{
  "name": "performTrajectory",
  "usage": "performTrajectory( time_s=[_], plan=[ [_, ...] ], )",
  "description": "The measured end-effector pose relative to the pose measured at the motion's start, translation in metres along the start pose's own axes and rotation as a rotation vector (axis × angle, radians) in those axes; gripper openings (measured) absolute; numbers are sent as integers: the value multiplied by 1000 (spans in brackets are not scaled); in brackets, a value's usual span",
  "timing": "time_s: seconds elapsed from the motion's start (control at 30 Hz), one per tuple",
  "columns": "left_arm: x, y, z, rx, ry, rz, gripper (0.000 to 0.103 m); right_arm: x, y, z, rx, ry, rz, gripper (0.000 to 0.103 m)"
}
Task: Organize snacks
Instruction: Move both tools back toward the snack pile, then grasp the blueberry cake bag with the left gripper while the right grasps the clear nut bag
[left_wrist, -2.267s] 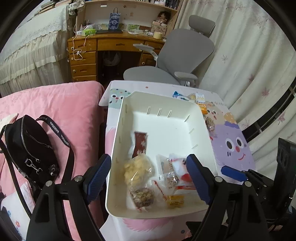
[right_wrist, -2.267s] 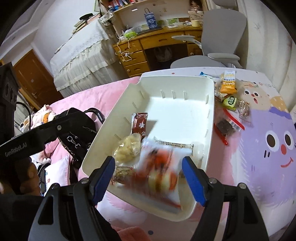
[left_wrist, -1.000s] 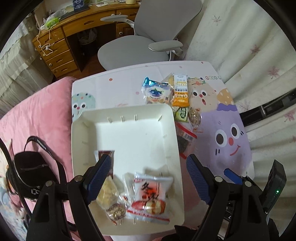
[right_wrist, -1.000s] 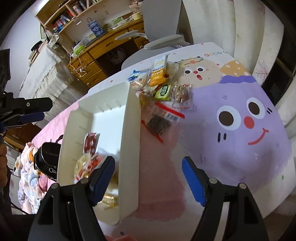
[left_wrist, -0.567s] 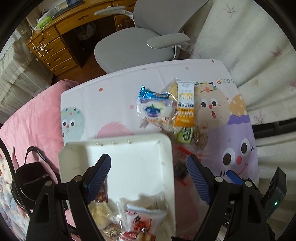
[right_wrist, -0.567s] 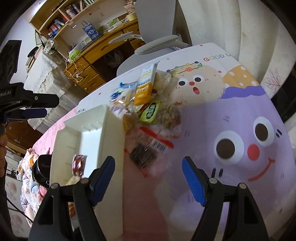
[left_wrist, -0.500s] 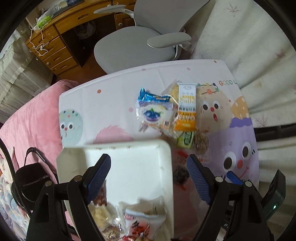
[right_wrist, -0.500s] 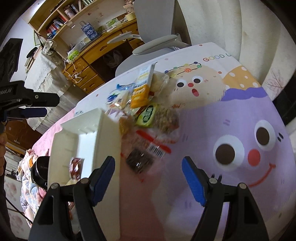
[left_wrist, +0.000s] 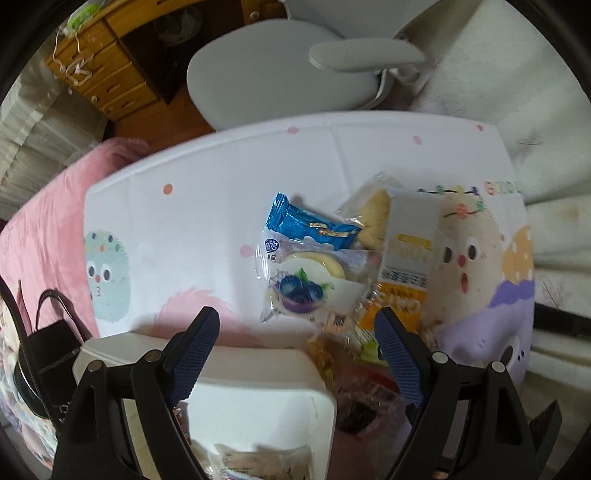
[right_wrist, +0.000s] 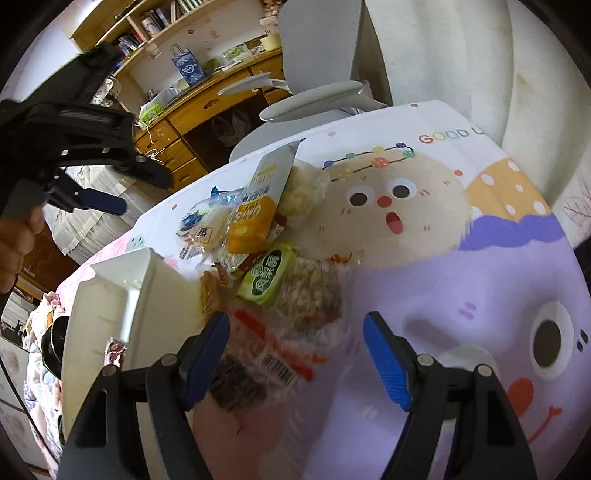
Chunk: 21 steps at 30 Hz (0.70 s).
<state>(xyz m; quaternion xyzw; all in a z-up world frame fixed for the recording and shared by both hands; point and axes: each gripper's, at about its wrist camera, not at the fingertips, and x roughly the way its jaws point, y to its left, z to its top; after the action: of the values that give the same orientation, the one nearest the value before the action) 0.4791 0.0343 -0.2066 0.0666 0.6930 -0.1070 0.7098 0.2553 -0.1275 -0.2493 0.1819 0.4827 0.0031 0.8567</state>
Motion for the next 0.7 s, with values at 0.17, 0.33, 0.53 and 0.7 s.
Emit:
performTrajectory(
  time_s=[0.17, 0.33, 0.53, 0.7],
  plan=[
    [31, 5, 9, -61, 51, -12, 85, 18, 1, 2, -43, 7, 1, 75],
    [53, 7, 16, -90, 78, -4, 90, 29, 2, 1, -73, -2, 11, 74],
    [72, 7, 23, -98, 105, -3, 91, 39, 3, 0, -107, -10, -15, 70],
    [85, 12, 27, -128, 118, -19, 91, 42, 0, -2, -119, -14, -38, 60]
  ],
)
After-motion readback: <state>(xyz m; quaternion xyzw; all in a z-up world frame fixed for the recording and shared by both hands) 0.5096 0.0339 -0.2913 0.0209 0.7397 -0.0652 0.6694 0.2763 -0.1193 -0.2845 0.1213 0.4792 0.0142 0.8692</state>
